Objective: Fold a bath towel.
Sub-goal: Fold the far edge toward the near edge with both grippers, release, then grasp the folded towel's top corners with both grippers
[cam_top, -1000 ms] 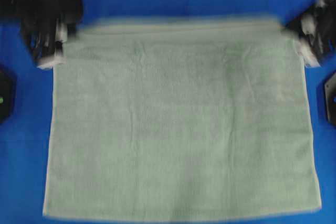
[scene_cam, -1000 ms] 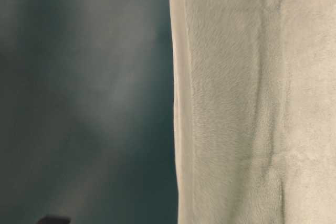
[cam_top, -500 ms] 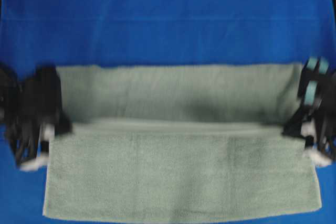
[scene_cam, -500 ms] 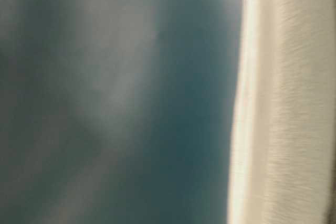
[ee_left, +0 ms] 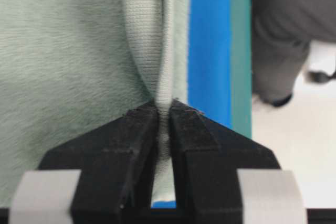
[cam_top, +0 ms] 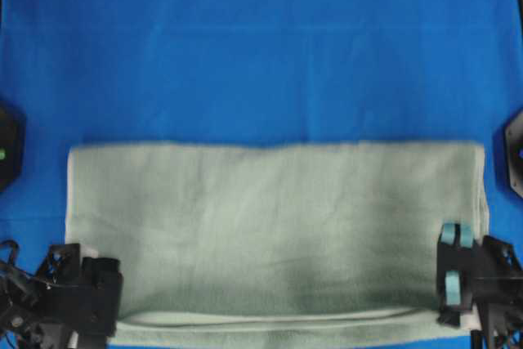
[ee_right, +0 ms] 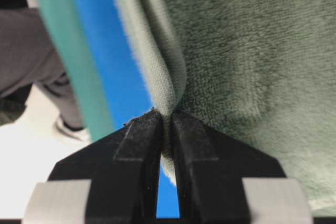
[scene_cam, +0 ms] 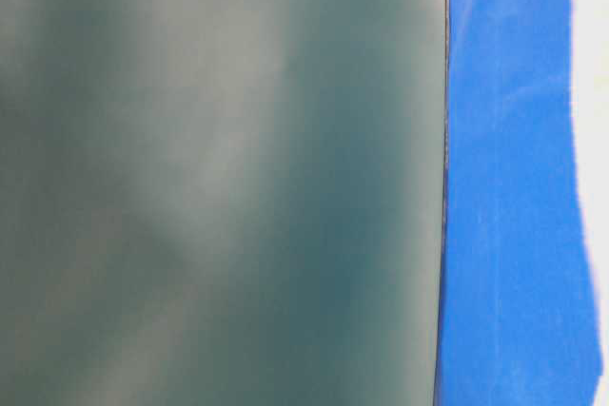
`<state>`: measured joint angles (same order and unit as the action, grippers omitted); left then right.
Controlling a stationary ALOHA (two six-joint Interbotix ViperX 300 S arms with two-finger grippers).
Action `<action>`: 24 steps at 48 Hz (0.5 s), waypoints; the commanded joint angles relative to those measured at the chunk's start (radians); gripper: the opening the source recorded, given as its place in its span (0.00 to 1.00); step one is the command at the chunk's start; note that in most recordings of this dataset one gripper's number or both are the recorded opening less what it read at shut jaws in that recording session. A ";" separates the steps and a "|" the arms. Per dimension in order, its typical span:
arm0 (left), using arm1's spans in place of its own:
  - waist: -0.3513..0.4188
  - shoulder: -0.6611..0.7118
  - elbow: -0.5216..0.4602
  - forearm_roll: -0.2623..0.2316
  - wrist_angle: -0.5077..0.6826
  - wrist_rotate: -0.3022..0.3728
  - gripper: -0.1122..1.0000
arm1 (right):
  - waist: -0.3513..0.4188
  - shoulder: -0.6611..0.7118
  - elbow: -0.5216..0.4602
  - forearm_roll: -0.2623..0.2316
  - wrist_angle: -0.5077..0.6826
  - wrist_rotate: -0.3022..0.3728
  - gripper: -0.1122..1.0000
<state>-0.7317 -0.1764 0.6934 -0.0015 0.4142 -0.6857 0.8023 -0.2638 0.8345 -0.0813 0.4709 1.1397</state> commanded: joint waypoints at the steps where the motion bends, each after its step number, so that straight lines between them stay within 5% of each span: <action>1: -0.025 0.037 -0.041 0.002 -0.015 0.000 0.14 | 0.029 0.029 -0.055 0.002 0.006 0.021 0.17; 24: -0.003 0.210 -0.051 0.005 -0.117 -0.005 0.14 | 0.043 0.124 -0.052 -0.031 0.124 0.186 0.17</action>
<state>-0.7424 0.0368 0.6504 0.0000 0.3191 -0.6888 0.8406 -0.1304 0.7823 -0.1074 0.5937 1.3192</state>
